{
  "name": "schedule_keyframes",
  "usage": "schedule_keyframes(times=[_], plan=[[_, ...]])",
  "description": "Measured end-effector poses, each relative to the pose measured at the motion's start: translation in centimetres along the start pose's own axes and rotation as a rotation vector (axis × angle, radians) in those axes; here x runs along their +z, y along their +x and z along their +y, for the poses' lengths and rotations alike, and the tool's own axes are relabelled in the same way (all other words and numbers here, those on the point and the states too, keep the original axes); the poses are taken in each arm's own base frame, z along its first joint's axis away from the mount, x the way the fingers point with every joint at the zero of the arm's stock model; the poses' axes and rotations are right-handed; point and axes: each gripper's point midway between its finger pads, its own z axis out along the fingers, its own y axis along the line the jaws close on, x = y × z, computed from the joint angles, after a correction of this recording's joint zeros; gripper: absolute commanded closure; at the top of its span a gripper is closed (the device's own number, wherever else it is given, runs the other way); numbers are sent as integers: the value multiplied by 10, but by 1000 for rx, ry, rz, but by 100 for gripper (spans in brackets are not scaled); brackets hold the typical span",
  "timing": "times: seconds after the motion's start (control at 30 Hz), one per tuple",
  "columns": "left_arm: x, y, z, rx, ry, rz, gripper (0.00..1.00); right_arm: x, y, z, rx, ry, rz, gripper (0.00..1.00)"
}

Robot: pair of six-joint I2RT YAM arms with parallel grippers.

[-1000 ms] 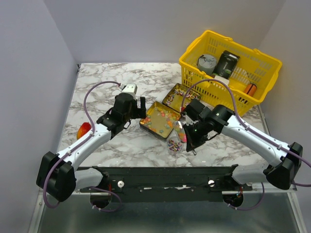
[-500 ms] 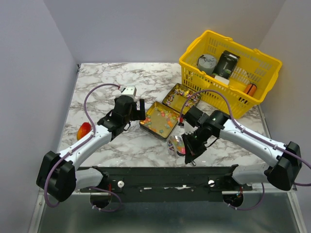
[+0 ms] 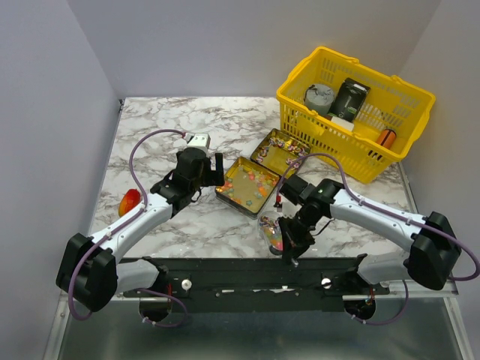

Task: Pack the candies
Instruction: Place the fake candies in the packing bottle.

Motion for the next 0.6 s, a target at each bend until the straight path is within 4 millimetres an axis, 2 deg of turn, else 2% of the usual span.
schedule_keyframes(times=[0.6], plan=[[0,-1,3,5,-13,-4,1,-2,-13,12,187,-194,40,99]])
